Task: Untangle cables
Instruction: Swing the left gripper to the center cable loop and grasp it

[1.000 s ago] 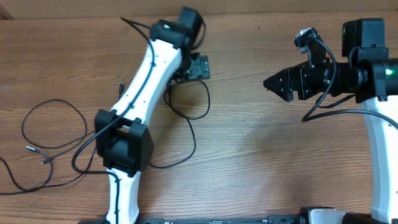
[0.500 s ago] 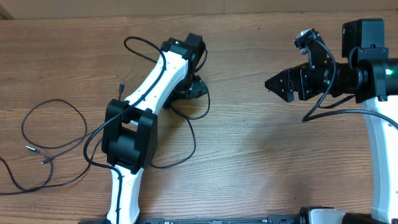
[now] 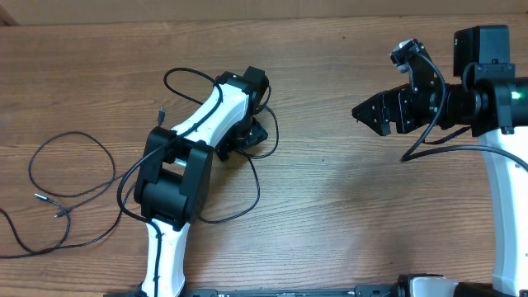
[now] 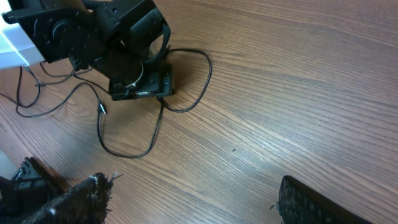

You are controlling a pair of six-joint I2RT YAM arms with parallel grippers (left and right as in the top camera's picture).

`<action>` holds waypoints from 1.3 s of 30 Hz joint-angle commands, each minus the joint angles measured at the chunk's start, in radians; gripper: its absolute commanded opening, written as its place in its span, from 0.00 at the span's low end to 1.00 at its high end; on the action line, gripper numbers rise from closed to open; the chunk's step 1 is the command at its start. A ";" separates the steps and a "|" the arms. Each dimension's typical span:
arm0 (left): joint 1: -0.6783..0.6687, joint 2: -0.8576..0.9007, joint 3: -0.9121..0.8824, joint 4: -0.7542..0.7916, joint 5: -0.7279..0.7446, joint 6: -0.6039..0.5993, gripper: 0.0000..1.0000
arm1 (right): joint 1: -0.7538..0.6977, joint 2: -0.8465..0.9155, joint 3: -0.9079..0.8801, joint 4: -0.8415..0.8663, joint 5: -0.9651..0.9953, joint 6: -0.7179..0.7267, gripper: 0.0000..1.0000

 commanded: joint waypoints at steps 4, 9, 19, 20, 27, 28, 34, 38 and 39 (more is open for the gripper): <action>0.007 0.007 -0.030 0.048 -0.060 -0.037 0.64 | -0.002 0.003 0.006 0.000 0.006 -0.003 0.85; 0.005 0.007 -0.063 0.073 -0.058 -0.037 0.46 | -0.002 0.003 0.006 -0.002 0.006 -0.003 0.85; 0.000 0.006 -0.138 0.088 0.005 -0.040 0.04 | -0.002 0.003 0.006 -0.005 0.006 -0.003 0.85; 0.000 0.006 -0.138 0.088 0.032 -0.040 0.04 | -0.002 0.003 0.006 -0.006 0.006 -0.003 0.84; 0.023 0.006 -0.084 0.045 0.239 0.056 0.04 | -0.002 0.003 0.006 -0.013 0.007 -0.003 0.84; 0.028 0.004 -0.061 0.027 0.256 0.106 0.04 | -0.002 0.003 0.006 -0.014 0.007 -0.003 0.84; 0.047 -0.035 0.180 -0.156 0.193 0.436 0.04 | -0.002 0.003 0.006 -0.012 0.007 -0.003 0.84; 0.043 -0.074 0.336 -0.208 0.177 0.669 0.04 | -0.002 0.003 0.006 -0.005 0.007 -0.003 0.84; 0.043 -0.084 0.375 -0.218 0.177 0.719 0.04 | -0.002 0.003 0.006 -0.002 0.007 -0.003 0.84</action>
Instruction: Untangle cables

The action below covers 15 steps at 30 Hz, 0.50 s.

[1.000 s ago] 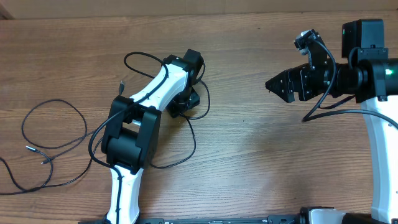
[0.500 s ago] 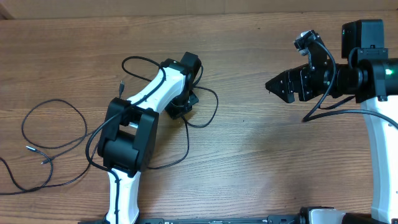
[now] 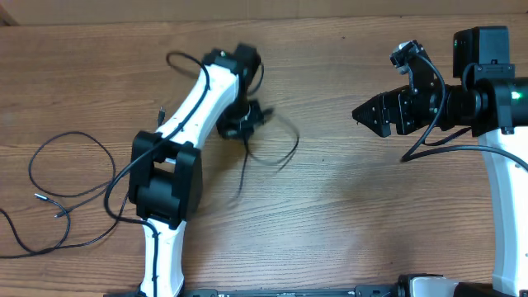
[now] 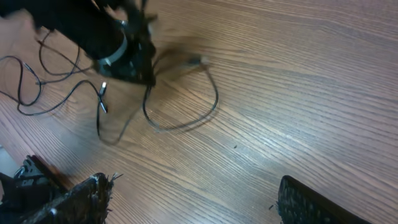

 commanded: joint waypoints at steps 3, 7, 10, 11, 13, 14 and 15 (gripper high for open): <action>0.003 -0.098 0.232 -0.048 -0.018 0.431 0.04 | -0.002 0.003 0.006 0.018 0.005 -0.004 0.84; 0.003 -0.143 0.333 -0.048 -0.018 0.635 0.04 | -0.002 0.003 0.006 0.038 0.005 -0.004 0.85; 0.002 -0.169 0.360 -0.038 -0.009 0.741 0.04 | -0.002 0.003 0.006 0.056 0.000 -0.003 0.86; 0.002 -0.175 0.366 -0.035 -0.003 0.771 0.04 | -0.002 0.003 0.006 0.061 -0.009 -0.004 0.87; -0.008 -0.196 0.370 -0.028 0.026 0.875 0.04 | -0.002 0.003 0.006 0.081 -0.056 -0.011 0.90; -0.011 -0.201 0.370 -0.029 0.051 0.919 0.04 | -0.002 0.003 0.006 0.083 -0.076 -0.030 0.90; -0.016 -0.205 0.370 -0.029 0.078 0.959 0.04 | -0.002 0.003 0.006 0.085 -0.096 -0.050 0.90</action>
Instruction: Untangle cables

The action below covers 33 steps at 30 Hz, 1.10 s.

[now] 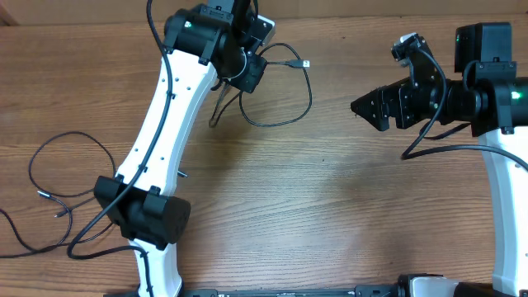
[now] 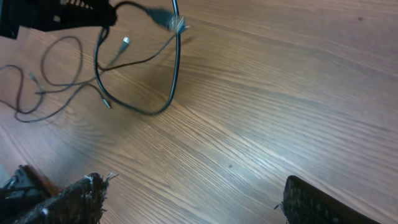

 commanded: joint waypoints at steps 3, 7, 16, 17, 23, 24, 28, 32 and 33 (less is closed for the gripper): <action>-0.030 -0.048 0.023 0.005 0.169 0.335 0.04 | -0.002 0.003 0.006 0.018 -0.106 -0.049 0.90; -0.052 -0.051 0.023 0.023 0.258 0.443 0.04 | -0.002 0.003 0.006 0.023 -0.150 -0.050 0.90; -0.066 -0.053 0.023 0.122 0.465 0.510 0.04 | -0.002 0.003 0.006 0.009 -0.174 -0.100 0.85; -0.066 -0.053 0.023 0.127 0.483 0.513 0.04 | -0.002 0.003 0.006 0.010 -0.174 -0.100 0.84; -0.067 -0.053 0.023 0.143 0.573 0.512 0.04 | -0.002 0.003 0.006 0.010 -0.214 -0.126 0.79; -0.067 -0.053 0.023 0.143 0.571 0.512 0.04 | -0.002 0.003 0.006 0.011 -0.216 -0.126 0.77; -0.069 -0.053 0.023 0.130 0.571 0.512 0.04 | -0.002 0.003 0.006 0.015 -0.216 -0.126 0.67; -0.073 -0.053 0.023 0.119 0.571 0.527 0.04 | -0.002 0.003 0.006 0.023 -0.217 -0.126 0.52; -0.073 -0.053 0.023 0.112 0.571 0.537 0.04 | -0.002 0.003 0.006 0.025 -0.220 -0.126 0.49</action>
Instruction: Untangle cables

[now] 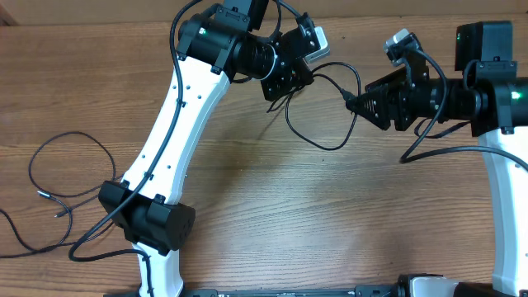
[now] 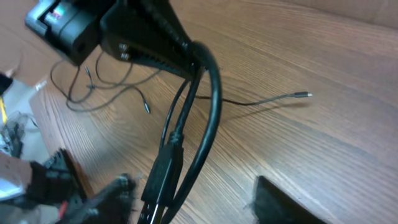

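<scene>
My left gripper is held out over the far middle of the table, shut on a black cable that hangs from it in a loop. In the right wrist view the left gripper fills the top left, with the cable dropping from its tip. The cable's black plug hangs between the fingers of my right gripper, which stands open. In the overhead view the right gripper is just right of the plug.
A second thin black cable lies in loose loops at the table's left edge. A thin lead with a metal tip shows above the wood beyond the plug. The left arm's white links span the left middle.
The left gripper has moved right and nearer the right arm with the cable. The plug, then hanging free at the far side, now sits between the open right fingers.
The left gripper was first down on the table at the tangled black cable. Then it was off the table with the cable swinging, then high at the far edge with the loop and plug dangling. Now the plug hangs inside the right gripper's open fingers.
</scene>
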You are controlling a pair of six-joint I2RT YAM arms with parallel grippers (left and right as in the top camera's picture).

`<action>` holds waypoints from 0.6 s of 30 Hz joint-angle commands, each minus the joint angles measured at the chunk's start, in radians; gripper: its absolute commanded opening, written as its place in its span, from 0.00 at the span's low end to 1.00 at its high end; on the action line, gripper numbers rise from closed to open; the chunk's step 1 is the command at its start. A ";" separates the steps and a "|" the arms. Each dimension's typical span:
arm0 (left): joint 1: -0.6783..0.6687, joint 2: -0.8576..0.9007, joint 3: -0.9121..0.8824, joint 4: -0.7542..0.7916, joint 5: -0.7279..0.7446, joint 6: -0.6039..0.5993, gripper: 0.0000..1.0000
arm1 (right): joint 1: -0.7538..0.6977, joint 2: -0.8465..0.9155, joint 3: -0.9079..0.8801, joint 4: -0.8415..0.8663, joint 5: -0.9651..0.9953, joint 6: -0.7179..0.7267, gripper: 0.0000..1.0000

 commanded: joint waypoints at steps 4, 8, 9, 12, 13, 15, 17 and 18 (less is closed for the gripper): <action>-0.009 -0.039 0.022 -0.032 0.036 0.056 0.04 | -0.002 0.003 0.006 0.014 -0.036 -0.007 0.35; -0.009 -0.039 0.022 -0.031 0.037 0.056 0.04 | -0.002 0.003 0.006 0.015 -0.053 -0.007 0.30; -0.009 -0.039 0.022 -0.031 0.038 0.055 0.04 | -0.002 0.003 0.006 0.014 -0.055 -0.007 0.30; -0.010 -0.039 0.022 -0.031 0.047 0.055 0.04 | -0.002 0.003 0.006 0.013 -0.058 -0.007 0.30; -0.010 -0.039 0.022 -0.030 0.057 0.055 0.04 | -0.002 0.003 0.006 0.013 -0.058 -0.007 0.30; -0.010 -0.039 0.022 -0.018 0.066 0.032 0.04 | -0.002 0.003 0.006 0.012 -0.059 -0.007 0.30; -0.012 -0.039 0.022 0.006 0.066 -0.017 0.04 | 0.000 0.003 0.006 0.008 -0.064 -0.007 0.28; -0.012 -0.039 0.023 0.017 0.066 -0.043 0.04 | 0.000 0.003 0.006 0.006 -0.066 -0.007 0.27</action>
